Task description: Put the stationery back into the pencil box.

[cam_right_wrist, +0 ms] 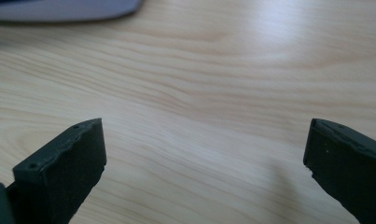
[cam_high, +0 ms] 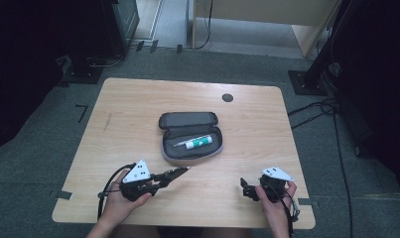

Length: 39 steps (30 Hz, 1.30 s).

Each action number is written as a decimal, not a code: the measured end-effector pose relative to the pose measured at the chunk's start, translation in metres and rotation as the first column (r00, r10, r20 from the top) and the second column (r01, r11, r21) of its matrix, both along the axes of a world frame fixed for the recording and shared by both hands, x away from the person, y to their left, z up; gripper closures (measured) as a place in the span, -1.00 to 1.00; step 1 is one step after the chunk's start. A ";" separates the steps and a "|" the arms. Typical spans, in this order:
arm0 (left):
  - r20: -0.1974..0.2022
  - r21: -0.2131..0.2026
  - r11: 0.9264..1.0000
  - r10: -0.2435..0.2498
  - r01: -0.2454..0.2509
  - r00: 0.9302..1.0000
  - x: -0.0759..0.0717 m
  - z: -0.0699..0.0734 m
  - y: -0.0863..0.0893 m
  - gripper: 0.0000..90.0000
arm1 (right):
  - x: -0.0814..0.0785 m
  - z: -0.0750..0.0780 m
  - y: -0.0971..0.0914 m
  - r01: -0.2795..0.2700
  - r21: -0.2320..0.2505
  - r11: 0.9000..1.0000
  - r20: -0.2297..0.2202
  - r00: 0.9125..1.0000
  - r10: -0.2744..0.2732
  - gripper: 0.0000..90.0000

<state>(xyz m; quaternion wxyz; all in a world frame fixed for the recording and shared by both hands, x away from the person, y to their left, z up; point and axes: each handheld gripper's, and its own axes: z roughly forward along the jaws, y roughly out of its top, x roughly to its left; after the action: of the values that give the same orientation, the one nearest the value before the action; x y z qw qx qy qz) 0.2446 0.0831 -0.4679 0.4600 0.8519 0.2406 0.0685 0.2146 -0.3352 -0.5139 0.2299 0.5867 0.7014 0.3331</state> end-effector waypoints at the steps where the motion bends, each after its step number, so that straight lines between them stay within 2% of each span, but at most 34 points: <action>1: 0.008 0.002 1.000 -0.001 0.001 1.000 0.002 0.002 0.000 0.66 | -0.001 -0.001 -0.002 0.018 -0.043 0.999 -0.003 1.000 -0.018 -1.00; 2: 0.015 0.002 1.000 0.002 -0.002 1.000 0.003 0.003 -0.001 0.66 | -0.002 -0.003 -0.005 0.027 -0.062 0.998 -0.002 1.000 -0.027 -1.00; 5: 0.024 0.016 1.000 0.007 -0.007 1.000 0.009 0.009 -0.002 0.66 | -0.004 -0.007 -0.013 0.048 -0.067 0.997 -0.007 0.999 -0.049 -1.00; 7: 0.029 0.020 1.000 0.012 -0.012 0.999 0.013 0.013 -0.003 0.66 | -0.003 -0.009 -0.018 0.054 -0.066 0.996 -0.024 0.998 -0.056 -1.00; 13: 0.031 0.015 0.999 0.041 -0.041 0.999 0.028 0.021 -0.006 0.66 | -0.008 -0.011 -0.031 0.092 -0.064 0.994 -0.038 0.995 -0.094 -1.00; 17: 0.026 0.025 0.998 0.053 -0.054 0.998 0.040 0.024 -0.011 0.66 | -0.010 -0.012 -0.043 0.091 -0.052 0.994 -0.042 0.995 -0.094 -1.00; 23: 0.007 0.055 0.996 0.063 -0.063 0.998 0.057 0.022 -0.018 0.66 | -0.012 -0.013 -0.048 0.089 -0.050 0.995 -0.033 0.995 -0.091 -1.00; 27: -0.014 0.090 0.994 0.064 -0.062 0.998 0.070 0.015 -0.027 0.66 | -0.012 -0.013 -0.048 0.087 -0.050 0.995 -0.033 0.996 -0.089 -1.00; 29: -0.033 0.096 0.993 0.068 -0.065 0.997 0.078 0.012 -0.032 0.66 | -0.012 -0.013 -0.048 0.083 -0.052 0.995 -0.031 0.996 -0.084 -1.00; 31: -0.035 0.103 0.992 0.070 -0.066 0.997 0.083 0.011 -0.035 0.66 | -0.012 -0.013 -0.049 0.082 -0.052 0.995 -0.030 0.996 -0.084 -1.00; 39: -0.071 0.164 0.986 0.051 -0.039 0.996 0.106 0.007 -0.058 0.66 | -0.012 -0.013 -0.049 0.073 -0.045 0.996 -0.029 0.997 -0.075 -1.00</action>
<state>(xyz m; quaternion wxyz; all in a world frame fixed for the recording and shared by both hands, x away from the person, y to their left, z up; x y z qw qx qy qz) 0.3505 0.0254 -0.4605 0.3783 0.8828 0.2704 0.0663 0.2030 -0.3838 -0.5270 0.2442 0.6121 0.6897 0.2999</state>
